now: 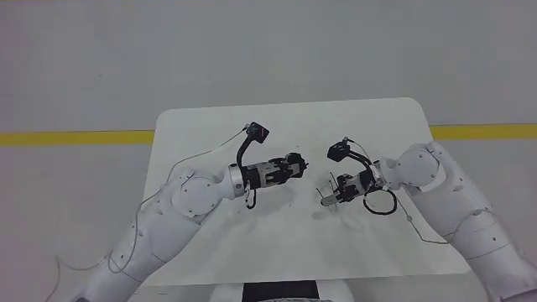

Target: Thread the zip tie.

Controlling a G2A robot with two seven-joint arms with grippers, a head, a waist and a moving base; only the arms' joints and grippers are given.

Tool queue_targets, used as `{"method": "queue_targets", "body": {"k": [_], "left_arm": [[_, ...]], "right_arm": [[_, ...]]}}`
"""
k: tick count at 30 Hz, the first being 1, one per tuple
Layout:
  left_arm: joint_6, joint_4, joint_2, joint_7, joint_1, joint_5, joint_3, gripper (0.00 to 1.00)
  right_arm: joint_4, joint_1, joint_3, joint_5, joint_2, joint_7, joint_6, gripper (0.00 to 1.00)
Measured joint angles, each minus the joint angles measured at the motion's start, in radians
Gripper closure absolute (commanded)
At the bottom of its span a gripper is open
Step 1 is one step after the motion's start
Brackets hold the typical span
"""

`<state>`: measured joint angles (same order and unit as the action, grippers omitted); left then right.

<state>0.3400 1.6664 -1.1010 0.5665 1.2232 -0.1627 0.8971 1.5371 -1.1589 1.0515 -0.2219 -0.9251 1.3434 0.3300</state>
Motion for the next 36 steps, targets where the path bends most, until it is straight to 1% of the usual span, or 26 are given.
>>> {"method": "queue_targets", "body": {"k": [5,7,9,14,18,20,25,27,29,36], "left_arm": [[-0.001,-0.002,0.000,-0.005,0.005,0.003,-0.001,1.00],[0.000,-0.003,0.003,0.009,0.009,0.015,0.002,1.00],[0.000,0.011,0.008,0.044,0.011,0.050,0.009,1.00],[0.000,0.042,0.028,0.141,0.024,0.082,0.033,1.00],[0.000,0.055,0.041,0.187,0.034,0.107,0.048,1.00],[0.000,0.058,0.047,0.198,0.037,0.120,0.055,1.00],[0.000,0.066,0.055,0.212,0.043,0.160,0.067,1.00],[0.000,0.070,0.057,0.217,0.046,0.161,0.069,1.00],[0.000,0.080,0.058,0.224,0.045,0.159,0.066,1.00],[0.000,0.080,0.058,0.224,0.045,0.159,0.066,1.00]], "right_arm": [[0.000,0.000,0.000,0.000,0.000,0.000,0.000,0.00],[0.000,0.000,0.000,0.000,0.000,0.000,0.000,0.00],[0.000,0.000,0.000,0.000,0.000,0.000,0.000,0.00],[0.000,0.000,0.000,0.000,0.000,0.000,0.000,0.00],[0.000,0.000,0.000,0.000,0.000,0.000,0.000,0.00],[0.000,0.000,0.000,0.000,0.000,0.000,0.000,0.00],[0.000,0.000,0.000,0.000,0.000,0.000,0.000,0.00],[0.000,0.000,0.000,0.000,0.000,0.000,0.000,0.00],[0.000,0.000,0.000,0.000,0.000,0.000,0.000,0.00],[0.000,-0.005,-0.004,-0.001,-0.001,-0.013,0.002,0.00]]}}
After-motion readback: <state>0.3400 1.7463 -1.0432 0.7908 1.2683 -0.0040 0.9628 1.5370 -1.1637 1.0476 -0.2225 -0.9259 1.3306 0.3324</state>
